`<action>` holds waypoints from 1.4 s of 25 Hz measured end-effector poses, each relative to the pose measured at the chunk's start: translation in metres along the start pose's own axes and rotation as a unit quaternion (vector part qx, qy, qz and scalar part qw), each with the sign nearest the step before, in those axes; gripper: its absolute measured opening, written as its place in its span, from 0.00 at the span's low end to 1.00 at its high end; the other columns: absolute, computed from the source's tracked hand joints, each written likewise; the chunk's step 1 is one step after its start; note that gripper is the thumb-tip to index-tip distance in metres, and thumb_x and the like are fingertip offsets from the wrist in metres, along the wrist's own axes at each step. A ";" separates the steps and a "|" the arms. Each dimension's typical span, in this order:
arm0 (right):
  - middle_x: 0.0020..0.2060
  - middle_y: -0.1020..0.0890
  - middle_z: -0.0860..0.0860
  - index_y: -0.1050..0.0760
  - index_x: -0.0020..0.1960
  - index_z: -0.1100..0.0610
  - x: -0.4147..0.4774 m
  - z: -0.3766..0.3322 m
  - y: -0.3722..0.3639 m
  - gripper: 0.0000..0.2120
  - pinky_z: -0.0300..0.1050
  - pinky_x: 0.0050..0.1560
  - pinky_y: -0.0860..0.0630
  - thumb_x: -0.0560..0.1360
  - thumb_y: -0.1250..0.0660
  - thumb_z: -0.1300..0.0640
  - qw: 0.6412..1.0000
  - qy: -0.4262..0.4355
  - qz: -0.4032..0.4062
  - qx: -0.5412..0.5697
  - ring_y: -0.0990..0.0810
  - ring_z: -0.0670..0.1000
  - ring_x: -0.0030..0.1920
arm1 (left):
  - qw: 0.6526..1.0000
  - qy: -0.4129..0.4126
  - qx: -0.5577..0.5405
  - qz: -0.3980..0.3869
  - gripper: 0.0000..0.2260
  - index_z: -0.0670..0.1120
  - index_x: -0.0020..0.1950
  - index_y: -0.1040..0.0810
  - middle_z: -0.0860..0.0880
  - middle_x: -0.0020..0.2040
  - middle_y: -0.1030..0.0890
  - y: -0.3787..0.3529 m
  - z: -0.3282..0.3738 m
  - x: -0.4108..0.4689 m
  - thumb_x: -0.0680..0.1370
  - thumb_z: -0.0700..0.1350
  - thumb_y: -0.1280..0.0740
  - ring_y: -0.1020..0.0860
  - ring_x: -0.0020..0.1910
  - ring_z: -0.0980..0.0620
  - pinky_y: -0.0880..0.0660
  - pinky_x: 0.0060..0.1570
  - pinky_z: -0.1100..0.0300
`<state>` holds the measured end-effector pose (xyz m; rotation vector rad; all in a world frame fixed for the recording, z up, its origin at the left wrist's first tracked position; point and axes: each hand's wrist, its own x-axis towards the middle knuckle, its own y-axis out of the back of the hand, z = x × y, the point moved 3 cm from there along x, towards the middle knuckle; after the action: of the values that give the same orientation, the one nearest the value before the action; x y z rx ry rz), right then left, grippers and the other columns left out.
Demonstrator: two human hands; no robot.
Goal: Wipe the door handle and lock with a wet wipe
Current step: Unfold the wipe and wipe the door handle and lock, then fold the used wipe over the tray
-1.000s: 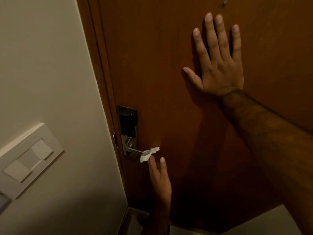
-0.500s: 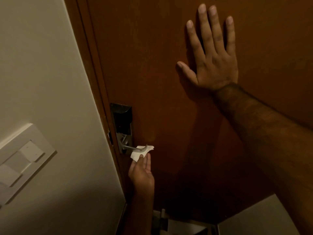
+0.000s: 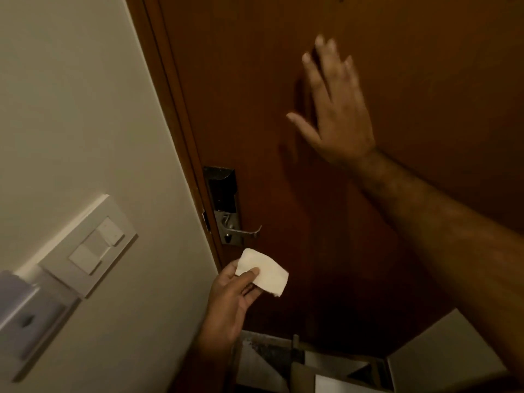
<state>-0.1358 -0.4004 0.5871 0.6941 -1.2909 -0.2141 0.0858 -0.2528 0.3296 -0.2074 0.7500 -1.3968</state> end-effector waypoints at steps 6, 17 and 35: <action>0.63 0.14 0.48 0.20 0.71 0.52 -0.197 -0.099 0.009 0.25 0.59 0.68 0.18 0.77 0.22 0.47 0.666 -0.350 -0.391 0.530 0.15 0.48 0.63 | 0.977 -0.043 0.205 -0.047 0.22 0.45 0.61 0.19 0.45 0.54 0.12 -0.016 0.026 -0.034 0.68 0.44 0.22 0.13 0.54 0.46 0.17 0.46 0.55; 0.50 0.08 0.57 0.16 0.61 0.63 -0.301 -0.114 0.050 0.09 0.41 0.41 0.13 0.84 0.31 0.62 0.379 -0.621 -0.250 0.639 0.08 0.53 0.51 | 0.806 -0.295 0.494 -0.139 0.14 0.53 0.51 0.12 0.57 0.57 0.14 -0.026 0.008 -0.084 0.76 0.33 0.28 0.20 0.61 0.61 0.20 0.55 0.65; 0.56 0.14 0.67 0.18 0.61 0.74 -0.548 -0.051 -0.046 0.16 0.41 0.44 0.16 0.76 0.22 0.67 0.454 -0.701 -0.340 0.433 0.14 0.56 0.48 | 0.842 0.090 0.520 -0.115 0.06 0.51 0.39 0.14 0.50 0.42 0.14 0.021 -0.258 0.023 0.72 0.41 0.22 0.15 0.47 0.47 0.19 0.47 0.55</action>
<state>-0.2365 -0.1355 0.1129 2.2347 -2.7007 -0.9842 -0.0486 -0.1945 0.1147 0.7191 0.0230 -1.8858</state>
